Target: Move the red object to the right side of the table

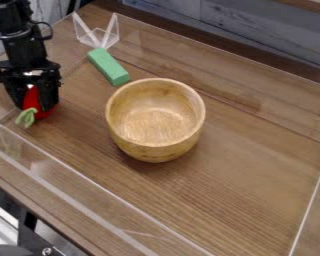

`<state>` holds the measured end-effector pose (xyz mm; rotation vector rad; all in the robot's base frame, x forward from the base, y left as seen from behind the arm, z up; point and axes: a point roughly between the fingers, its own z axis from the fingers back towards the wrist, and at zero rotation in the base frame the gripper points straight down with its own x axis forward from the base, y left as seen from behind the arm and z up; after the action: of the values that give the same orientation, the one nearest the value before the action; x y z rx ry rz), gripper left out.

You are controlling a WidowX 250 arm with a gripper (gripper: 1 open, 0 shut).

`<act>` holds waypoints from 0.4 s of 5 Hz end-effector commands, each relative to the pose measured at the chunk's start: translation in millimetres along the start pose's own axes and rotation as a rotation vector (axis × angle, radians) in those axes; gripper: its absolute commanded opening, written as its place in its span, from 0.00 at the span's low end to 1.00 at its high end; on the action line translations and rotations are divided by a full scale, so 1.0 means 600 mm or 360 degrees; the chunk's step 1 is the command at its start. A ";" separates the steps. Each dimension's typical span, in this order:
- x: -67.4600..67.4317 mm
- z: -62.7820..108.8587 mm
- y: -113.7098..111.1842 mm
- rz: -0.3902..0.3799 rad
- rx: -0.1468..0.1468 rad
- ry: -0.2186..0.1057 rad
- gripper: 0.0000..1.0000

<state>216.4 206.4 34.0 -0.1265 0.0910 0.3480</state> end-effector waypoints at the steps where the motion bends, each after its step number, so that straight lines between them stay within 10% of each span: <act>1: 0.000 0.056 -0.002 -0.0077 0.0045 -0.0105 0.00; 2: -0.012 0.106 -0.036 -0.0129 0.0048 -0.0171 0.00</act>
<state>219.2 191.9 88.4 -0.1020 0.0145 0.2769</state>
